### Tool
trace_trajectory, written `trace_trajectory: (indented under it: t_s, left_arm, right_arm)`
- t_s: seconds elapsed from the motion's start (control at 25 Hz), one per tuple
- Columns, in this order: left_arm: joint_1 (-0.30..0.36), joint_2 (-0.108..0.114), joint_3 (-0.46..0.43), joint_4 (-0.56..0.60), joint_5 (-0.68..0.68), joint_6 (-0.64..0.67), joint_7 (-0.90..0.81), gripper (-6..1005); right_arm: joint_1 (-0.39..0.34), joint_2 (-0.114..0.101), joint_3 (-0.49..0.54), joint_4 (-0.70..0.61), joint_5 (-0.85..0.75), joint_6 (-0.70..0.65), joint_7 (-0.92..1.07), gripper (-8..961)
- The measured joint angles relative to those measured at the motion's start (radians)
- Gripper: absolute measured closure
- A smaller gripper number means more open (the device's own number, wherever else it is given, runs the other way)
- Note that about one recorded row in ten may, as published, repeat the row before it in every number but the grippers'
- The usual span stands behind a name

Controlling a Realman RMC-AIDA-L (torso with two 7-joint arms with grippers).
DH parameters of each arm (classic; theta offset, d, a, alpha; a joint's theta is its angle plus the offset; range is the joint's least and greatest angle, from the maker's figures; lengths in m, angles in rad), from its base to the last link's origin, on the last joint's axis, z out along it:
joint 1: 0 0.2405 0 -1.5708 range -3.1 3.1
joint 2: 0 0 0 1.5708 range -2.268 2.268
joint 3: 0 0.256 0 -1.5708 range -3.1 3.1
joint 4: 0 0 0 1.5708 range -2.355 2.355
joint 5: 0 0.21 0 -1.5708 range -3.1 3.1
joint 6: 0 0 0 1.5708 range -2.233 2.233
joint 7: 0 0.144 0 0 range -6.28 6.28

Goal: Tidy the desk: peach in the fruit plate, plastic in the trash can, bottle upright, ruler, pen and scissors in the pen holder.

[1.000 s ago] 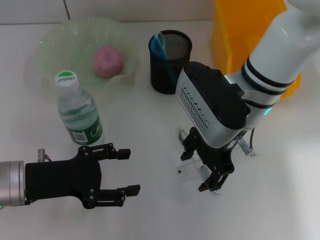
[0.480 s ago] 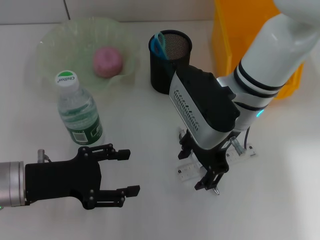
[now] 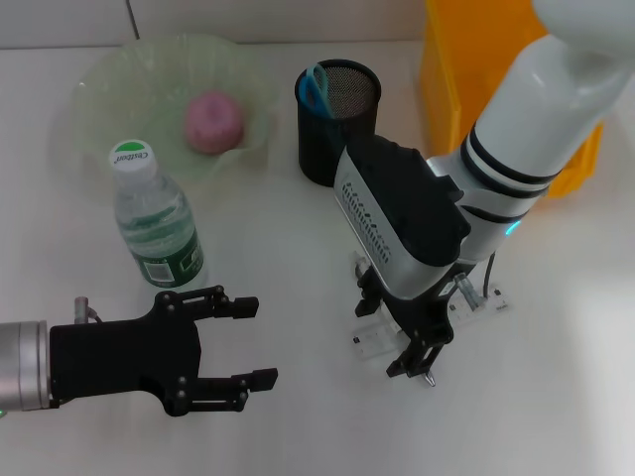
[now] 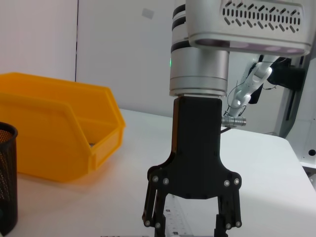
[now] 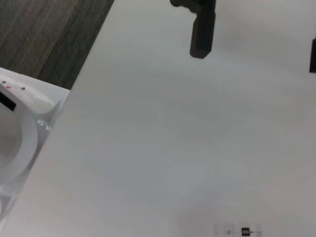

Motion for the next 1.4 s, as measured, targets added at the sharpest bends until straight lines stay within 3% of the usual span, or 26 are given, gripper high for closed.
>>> trace_trajectory:
  t_s: [0.36,1.28,1.4]
  left_arm:
    - [0.004,-0.001,0.0,0.0,0.0,0.0,0.001,199]
    - [0.009,-0.001,0.0,0.0,0.0,-0.007,0.005,199]
    - [0.01,-0.001,0.0,0.0,0.0,-0.007,0.004,199]
  right_arm:
    - [0.002,0.0,-0.038,0.007,0.012,0.024,0.016,193]
    - [0.002,0.0,-0.087,-0.014,0.007,0.068,0.077,567]
    - [-0.005,-0.001,-0.084,-0.04,0.006,0.066,0.095,567]
